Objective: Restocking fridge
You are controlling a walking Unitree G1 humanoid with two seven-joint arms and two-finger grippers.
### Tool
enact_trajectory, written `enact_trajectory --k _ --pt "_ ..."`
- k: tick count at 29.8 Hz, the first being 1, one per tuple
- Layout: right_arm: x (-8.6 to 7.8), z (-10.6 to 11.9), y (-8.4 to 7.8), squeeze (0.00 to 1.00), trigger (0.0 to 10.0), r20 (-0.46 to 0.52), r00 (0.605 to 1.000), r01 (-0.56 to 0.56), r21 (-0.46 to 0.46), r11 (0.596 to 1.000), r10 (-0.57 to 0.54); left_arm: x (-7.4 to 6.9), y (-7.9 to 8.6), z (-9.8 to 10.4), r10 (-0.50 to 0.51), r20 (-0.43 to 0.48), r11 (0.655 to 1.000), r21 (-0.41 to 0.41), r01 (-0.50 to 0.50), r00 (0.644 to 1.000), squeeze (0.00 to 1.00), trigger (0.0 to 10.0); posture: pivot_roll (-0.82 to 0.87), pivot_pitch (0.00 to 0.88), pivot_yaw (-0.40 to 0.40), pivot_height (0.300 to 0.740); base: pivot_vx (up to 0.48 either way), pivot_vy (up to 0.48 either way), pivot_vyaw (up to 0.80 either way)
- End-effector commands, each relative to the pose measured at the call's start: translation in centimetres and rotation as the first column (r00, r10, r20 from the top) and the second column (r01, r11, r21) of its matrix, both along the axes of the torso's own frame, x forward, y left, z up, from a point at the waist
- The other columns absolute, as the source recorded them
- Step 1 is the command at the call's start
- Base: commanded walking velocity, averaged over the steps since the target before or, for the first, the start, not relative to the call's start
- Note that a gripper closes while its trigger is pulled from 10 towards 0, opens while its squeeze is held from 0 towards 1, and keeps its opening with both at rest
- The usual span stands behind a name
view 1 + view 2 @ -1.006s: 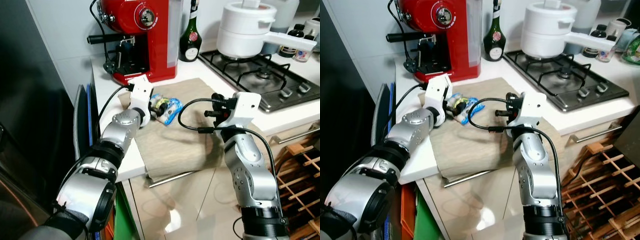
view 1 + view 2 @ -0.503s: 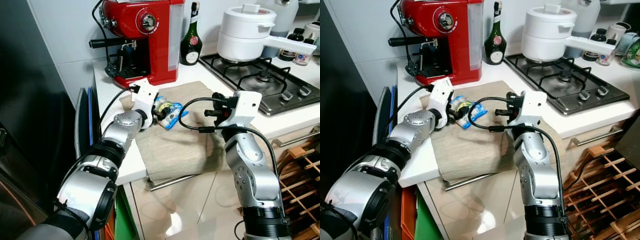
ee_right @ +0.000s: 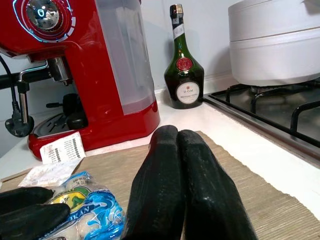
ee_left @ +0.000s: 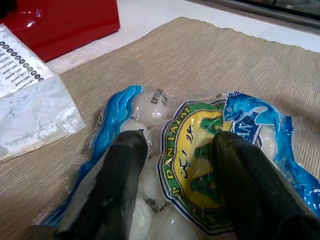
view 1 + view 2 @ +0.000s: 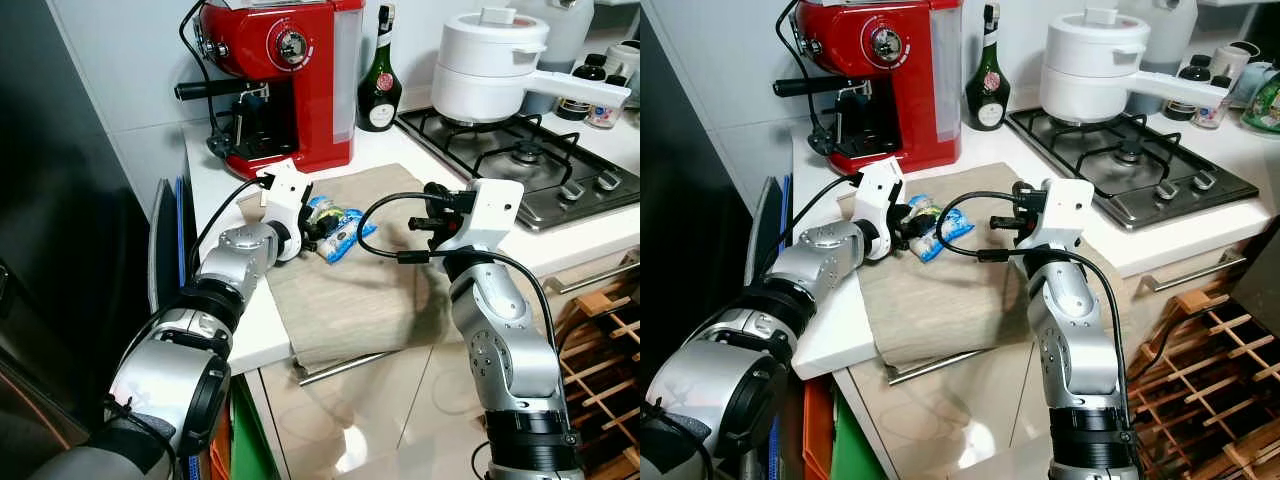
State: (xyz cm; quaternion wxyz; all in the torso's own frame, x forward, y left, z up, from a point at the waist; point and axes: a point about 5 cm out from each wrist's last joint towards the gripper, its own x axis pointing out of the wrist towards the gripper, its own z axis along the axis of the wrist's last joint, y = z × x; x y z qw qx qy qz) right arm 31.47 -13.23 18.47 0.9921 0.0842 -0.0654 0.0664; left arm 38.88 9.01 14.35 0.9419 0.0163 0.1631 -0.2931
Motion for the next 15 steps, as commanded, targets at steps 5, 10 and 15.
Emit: enact_trajectory --k 5,10,15 --pt "0.3 0.2 0.5 0.0 10.0 -0.008 1.0 -0.023 0.006 1.0 0.023 -3.4 0.9 -7.1 0.013 -0.324 0.998 0.061 0.007 0.946 0.0 0.0 -0.15 0.0 0.065 0.74 0.0 0.0 0.0" --pt "0.3 0.1 0.6 0.0 10.0 -0.01 1.0 -0.024 0.007 1.0 0.024 -2.2 0.6 -5.0 0.013 -0.23 1.0 -0.017 -0.017 0.973 0.0 0.0 -0.15 0.0 0.067 0.74 0.0 0.0 0.0" --pt "0.2 0.2 0.4 0.0 10.0 -0.004 1.0 -0.016 0.008 1.0 0.016 -0.5 -1.1 2.3 -0.074 0.067 0.978 -0.189 0.086 0.995 0.0 0.0 -0.16 0.0 0.074 0.74 0.0 0.0 0.0"
